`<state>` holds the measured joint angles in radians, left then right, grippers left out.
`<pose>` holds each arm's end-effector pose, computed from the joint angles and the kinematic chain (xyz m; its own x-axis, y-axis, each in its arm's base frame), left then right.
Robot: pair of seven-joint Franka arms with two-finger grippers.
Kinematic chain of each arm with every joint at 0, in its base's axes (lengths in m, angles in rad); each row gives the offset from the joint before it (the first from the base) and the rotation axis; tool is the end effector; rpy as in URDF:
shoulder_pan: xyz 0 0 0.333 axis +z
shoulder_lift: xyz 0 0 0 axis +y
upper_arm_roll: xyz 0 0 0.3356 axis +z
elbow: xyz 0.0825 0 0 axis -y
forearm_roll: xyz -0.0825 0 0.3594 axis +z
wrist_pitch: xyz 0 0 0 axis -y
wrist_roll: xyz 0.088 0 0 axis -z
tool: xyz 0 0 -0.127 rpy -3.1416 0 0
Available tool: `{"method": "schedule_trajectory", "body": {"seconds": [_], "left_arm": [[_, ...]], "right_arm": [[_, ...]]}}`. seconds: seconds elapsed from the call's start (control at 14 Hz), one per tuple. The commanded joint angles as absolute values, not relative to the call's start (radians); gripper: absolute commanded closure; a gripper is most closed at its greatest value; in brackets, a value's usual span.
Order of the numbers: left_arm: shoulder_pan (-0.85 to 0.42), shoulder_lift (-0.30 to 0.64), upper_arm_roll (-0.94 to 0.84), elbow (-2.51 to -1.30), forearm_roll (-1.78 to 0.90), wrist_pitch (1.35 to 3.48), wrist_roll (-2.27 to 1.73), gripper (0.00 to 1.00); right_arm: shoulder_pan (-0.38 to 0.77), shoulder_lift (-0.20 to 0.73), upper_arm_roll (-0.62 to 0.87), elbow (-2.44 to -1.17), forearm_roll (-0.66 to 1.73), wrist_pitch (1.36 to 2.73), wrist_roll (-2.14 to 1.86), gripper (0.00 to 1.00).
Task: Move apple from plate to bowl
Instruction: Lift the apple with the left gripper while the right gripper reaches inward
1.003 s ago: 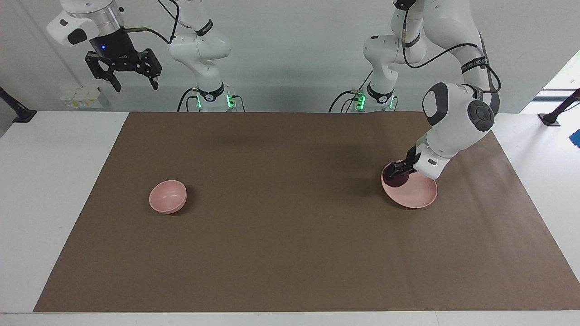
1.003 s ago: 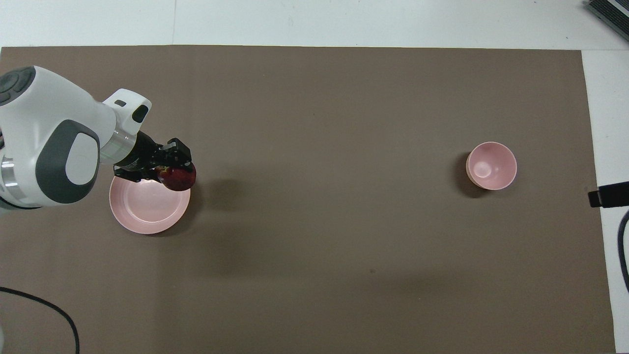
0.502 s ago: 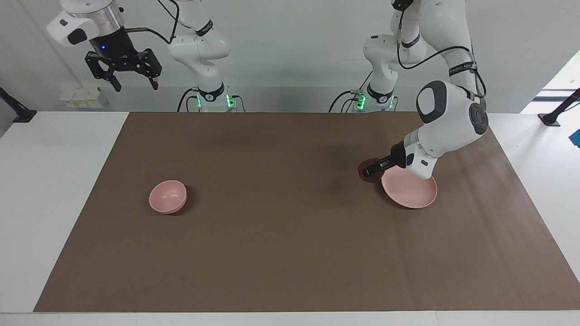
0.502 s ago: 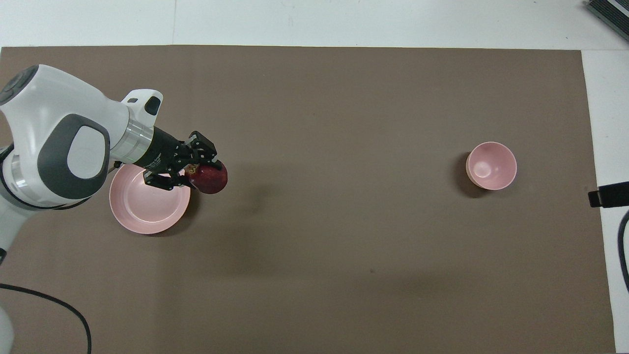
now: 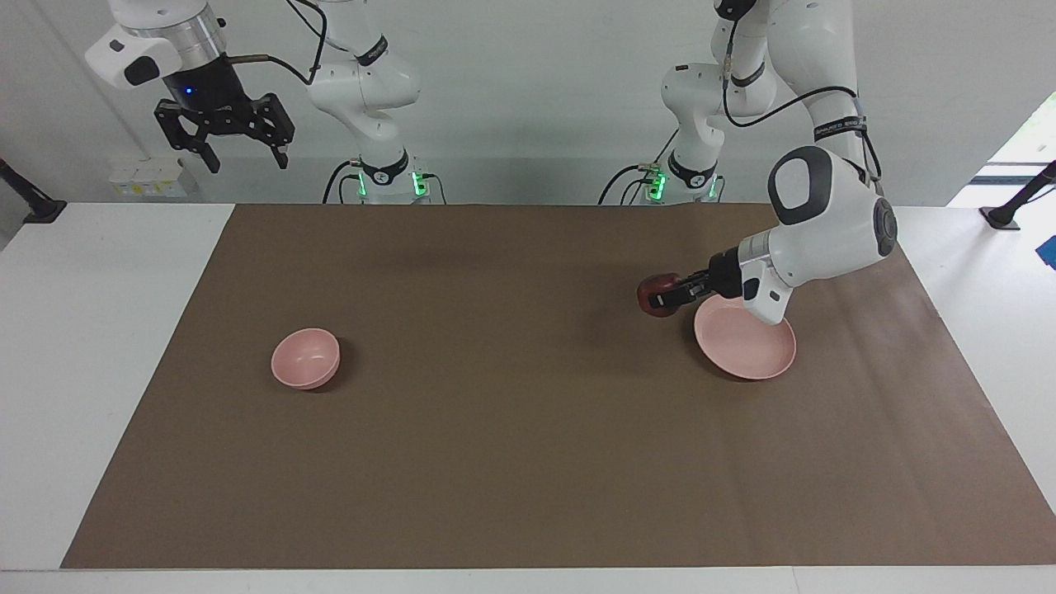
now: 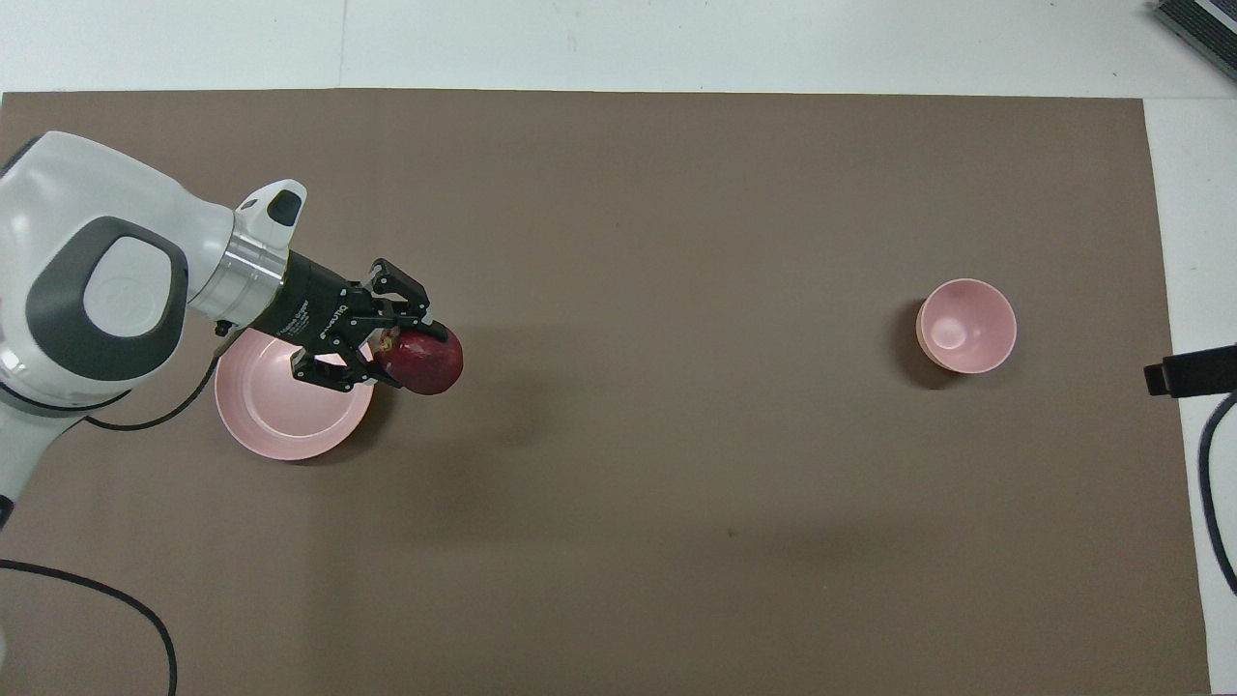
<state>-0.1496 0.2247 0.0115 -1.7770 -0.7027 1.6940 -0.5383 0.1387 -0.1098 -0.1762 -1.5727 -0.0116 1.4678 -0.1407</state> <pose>0.5572 -0.1531 0.4436 0.7266 0.3642 -0.5826 0.6224 -0.7079 0.3338 0.4822 -0.0256 0.6689 0.9947 0.1028 0.0042 0.1028 -0.9947 -0.0071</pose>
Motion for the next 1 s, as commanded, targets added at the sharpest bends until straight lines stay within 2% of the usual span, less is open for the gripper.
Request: {"method": "schedule_trajectory", "body": {"seconds": [0.0, 0.21, 0.5, 0.93], "left_arm": [[-0.104, 0.229, 0.011, -1.752, -0.771, 1.609, -0.612, 1.00], [-0.095, 0.222, 0.011, -1.752, -0.778, 1.582, -0.656, 1.00], [-0.095, 0.215, 0.006, -1.746, -0.871, 1.532, -0.787, 1.00], [-0.109, 0.199, -0.025, -1.746, -0.966, 1.480, -0.836, 1.00]], "right_arm": [[0.137, -0.126, -0.173, -1.683, 0.075, 1.571, -0.178, 0.00], [0.135, -0.124, -0.173, -1.746, 0.202, 1.646, -0.175, 0.00], [0.123, -0.104, -0.175, -1.867, 0.513, 1.721, -0.179, 0.00], [0.138, -0.124, -0.173, -1.947, 0.808, 1.729, -0.179, 0.00]]}}
